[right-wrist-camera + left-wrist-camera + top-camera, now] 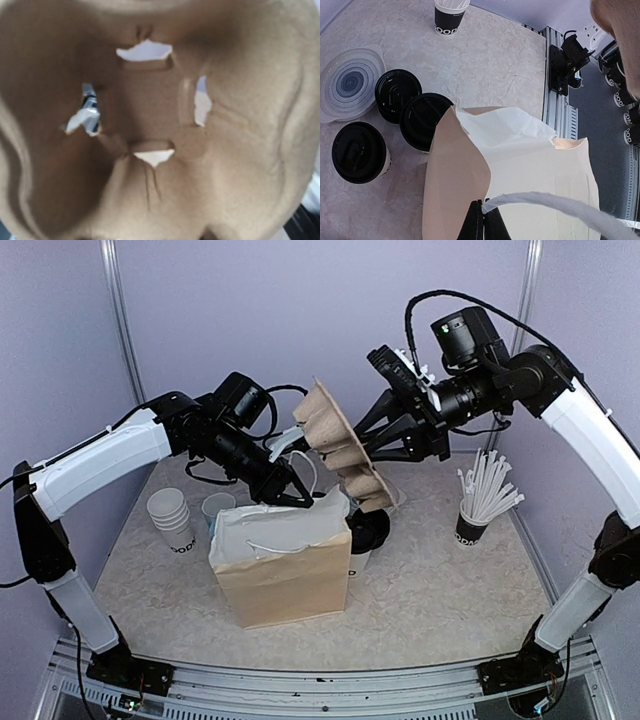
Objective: Pack the takeout coffee
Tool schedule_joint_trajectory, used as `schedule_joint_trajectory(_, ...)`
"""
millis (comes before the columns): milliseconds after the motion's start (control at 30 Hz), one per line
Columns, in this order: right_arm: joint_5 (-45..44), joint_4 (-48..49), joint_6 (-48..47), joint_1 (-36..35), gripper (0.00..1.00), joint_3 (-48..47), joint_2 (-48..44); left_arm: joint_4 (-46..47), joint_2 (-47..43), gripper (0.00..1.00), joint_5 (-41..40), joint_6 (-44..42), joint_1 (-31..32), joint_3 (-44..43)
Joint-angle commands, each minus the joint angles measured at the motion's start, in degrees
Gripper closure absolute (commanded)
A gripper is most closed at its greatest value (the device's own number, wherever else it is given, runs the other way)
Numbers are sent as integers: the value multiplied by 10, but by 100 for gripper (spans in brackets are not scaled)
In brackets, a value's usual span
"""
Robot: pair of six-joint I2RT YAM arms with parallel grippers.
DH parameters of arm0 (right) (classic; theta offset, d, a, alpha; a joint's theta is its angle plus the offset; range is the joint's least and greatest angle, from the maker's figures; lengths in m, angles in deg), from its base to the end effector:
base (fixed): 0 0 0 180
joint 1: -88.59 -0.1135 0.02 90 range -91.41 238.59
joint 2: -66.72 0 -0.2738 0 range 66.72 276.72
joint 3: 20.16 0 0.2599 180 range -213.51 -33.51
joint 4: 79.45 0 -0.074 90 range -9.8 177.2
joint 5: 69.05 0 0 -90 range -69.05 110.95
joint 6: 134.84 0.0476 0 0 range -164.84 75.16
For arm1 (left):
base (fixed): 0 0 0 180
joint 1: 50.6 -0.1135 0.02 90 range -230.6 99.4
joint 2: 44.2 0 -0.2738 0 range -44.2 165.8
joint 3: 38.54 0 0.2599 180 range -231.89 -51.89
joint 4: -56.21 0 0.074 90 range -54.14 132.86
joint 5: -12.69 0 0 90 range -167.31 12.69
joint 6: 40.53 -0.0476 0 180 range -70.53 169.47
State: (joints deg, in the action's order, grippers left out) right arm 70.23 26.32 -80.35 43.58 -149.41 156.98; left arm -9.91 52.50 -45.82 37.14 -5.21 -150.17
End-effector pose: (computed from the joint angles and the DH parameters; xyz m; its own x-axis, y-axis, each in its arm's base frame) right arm 0.1930 0.2441 0.4902 0.1901 -0.3458 -0.9189 -0.9687 -0.2180 -0.1184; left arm 0.2456 -0.2843 0.3631 -0.3559 0.6201 -0.6992 0.9345 0.2389 -0.2638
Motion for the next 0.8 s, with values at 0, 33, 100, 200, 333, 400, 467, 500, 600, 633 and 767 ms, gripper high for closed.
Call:
schedule_joint_trajectory(0,5,-16,-15,-67,72,-46,45,-24,8,100,11,10,10,-22)
schedule_joint_trajectory(33,0,-18,-16,-82,72,-55,57,-26,8,100,11,11,12,-23)
schedule_joint_trajectory(100,-6,-22,-20,-110,72,-72,77,-27,6,100,11,13,16,-24)
schedule_joint_trajectory(200,-21,-21,-25,-152,72,-82,97,-25,4,100,15,17,22,-24)
schedule_joint_trajectory(333,-44,-14,-29,-179,73,-86,109,-24,0,100,19,18,32,-27)
schedule_joint_trajectory(400,-51,-9,-29,-182,73,-90,113,-20,-4,100,20,19,37,-26)
schedule_joint_trajectory(467,-55,-4,-26,-182,74,-100,117,-19,-4,100,23,19,43,-26)
schedule_joint_trajectory(500,-56,-2,-26,-182,74,-105,119,-19,-4,100,22,19,45,-26)
schedule_joint_trajectory(600,-64,10,-19,-182,74,-113,122,-18,-5,100,18,27,53,-29)
schedule_joint_trajectory(633,-68,14,-19,-182,74,-114,123,-18,-6,100,17,29,57,-32)
schedule_joint_trajectory(767,-75,23,-20,-182,74,-115,130,-10,-14,100,8,40,67,-35)
